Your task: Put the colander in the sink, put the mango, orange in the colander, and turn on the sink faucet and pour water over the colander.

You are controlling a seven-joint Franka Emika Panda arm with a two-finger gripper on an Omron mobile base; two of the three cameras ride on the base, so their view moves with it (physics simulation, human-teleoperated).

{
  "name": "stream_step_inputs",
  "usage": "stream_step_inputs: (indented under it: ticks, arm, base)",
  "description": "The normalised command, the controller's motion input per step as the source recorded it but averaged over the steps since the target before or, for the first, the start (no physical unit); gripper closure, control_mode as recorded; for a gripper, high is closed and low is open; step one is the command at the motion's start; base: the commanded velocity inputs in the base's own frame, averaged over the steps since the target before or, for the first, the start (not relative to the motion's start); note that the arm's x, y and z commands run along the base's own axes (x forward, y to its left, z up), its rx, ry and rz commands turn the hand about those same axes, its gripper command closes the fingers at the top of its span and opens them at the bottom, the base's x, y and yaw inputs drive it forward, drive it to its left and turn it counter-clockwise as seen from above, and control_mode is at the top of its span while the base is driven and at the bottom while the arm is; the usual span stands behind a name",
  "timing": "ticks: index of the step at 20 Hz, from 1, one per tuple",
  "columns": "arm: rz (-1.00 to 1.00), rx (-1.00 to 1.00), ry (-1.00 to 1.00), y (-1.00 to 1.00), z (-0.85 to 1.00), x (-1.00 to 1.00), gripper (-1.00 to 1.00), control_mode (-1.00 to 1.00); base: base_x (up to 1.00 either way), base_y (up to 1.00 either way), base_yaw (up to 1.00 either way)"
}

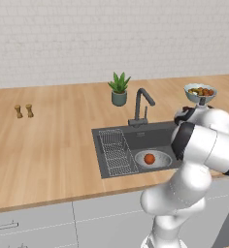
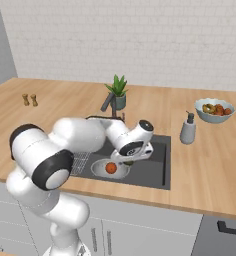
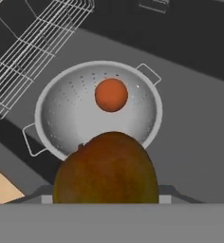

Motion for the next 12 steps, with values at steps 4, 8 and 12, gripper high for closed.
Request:
stream_step_inputs:
  ticks: [4,8,12]
  arm:
    - [0.08,0.02,0.00,0.99,-0.04,0.00,1.00,-1.00]
    - [0.03,0.00,0.00,0.68,-0.30,0.00,1.00,-1.00]
    - [0.00,0.00,0.00,0.42,-0.44,0.05,1.00,-1.00]
  base:
    - [0.00,0.00,0.00]
    - [0.00,0.00,0.00]
    - [0.00,0.00,0.00]
